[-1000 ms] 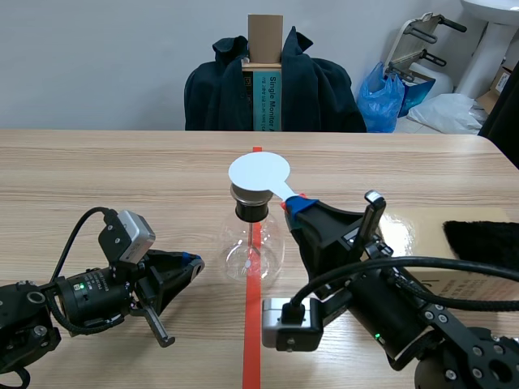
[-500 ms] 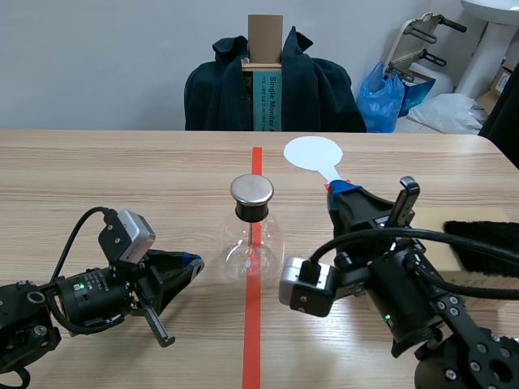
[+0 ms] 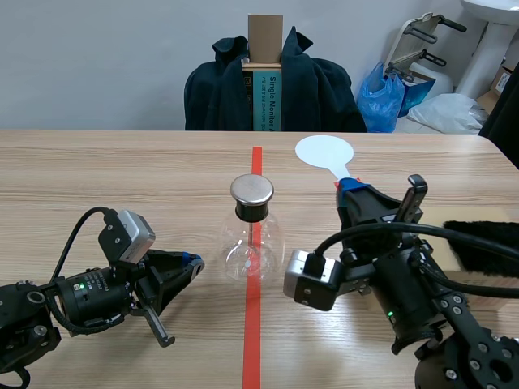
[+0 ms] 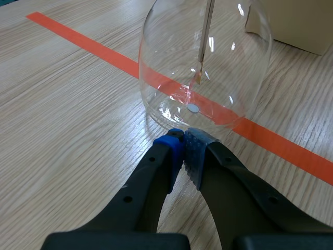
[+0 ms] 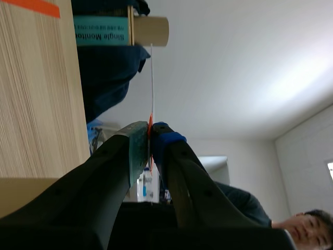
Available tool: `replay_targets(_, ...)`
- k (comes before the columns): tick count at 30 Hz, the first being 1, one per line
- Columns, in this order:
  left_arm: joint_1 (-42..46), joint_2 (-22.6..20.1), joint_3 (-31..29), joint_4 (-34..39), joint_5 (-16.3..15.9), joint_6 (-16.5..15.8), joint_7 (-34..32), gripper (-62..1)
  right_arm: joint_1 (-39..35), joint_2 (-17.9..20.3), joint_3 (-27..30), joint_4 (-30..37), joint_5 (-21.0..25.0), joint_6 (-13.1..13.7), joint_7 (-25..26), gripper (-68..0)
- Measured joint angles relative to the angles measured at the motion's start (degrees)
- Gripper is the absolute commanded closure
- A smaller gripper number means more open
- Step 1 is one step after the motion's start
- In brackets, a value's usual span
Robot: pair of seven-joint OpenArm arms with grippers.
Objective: Do the electroscope experiment.
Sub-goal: 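Move the plate toward and away from the electroscope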
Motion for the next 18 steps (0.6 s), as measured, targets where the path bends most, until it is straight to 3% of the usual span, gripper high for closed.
replay_targets(11, 0.0, 0.0, 0.0, 0.0, 0.0, 0.0, 0.0, -3.2, 0.0, 0.0, 0.0, 0.0, 0.0, 0.0, 15.2, -0.8)
replay_targets(18, 0.0, 0.0, 0.0, 0.0, 0.0, 0.0, 0.0, -3.2, 0.0, 0.0, 0.0, 0.0, -0.1, 0.0, 20.6, -0.8)
